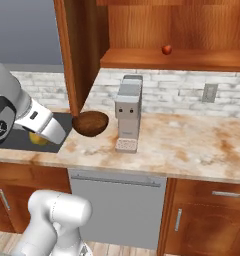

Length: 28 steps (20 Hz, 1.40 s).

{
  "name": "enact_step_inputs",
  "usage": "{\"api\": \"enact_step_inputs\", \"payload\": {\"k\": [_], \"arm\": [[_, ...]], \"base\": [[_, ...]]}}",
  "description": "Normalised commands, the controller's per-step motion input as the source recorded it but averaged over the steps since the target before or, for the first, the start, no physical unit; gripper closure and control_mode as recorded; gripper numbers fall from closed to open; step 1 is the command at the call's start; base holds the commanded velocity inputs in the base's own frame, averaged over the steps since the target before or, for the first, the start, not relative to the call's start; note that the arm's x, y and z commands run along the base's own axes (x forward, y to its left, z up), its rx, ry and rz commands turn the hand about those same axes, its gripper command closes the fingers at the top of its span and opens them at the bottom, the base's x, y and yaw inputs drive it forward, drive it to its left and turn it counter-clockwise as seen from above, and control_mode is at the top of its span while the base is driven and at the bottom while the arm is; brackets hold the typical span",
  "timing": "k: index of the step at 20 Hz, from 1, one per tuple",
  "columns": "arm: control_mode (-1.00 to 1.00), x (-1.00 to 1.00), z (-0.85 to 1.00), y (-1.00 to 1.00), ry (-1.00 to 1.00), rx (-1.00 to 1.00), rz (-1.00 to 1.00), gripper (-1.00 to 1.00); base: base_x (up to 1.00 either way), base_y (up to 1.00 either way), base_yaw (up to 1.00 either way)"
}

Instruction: Pick the apples from the cabinet and place them in one bowl. Pick the garlic from the sink and place it in the other bowl.

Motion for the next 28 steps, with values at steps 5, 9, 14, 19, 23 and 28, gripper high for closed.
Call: {"api": "enact_step_inputs", "payload": {"k": [5,9,14,19,23,28], "arm": [[1.00,0.00,0.00,0.00,0.00,0.00,0.00,1.00],[1.00,0.00,0.00,0.00,0.00,0.00,0.00,1.00],[1.00,0.00,0.00,0.00,0.00,0.00,0.00,1.00],[1.00,0.00,0.00,0.00,0.00,0.00,0.00,1.00],[1.00,0.00,0.00,0.00,0.00,0.00,0.00,1.00],[1.00,0.00,0.00,0.00,0.00,0.00,0.00,1.00]], "base": [[0.00,0.64,-0.07],[0.18,0.40,-0.08],[0.41,0.30,-0.04],[0.45,0.41,-0.04],[0.31,0.61,0.00],[0.14,0.31,0.00]]}}
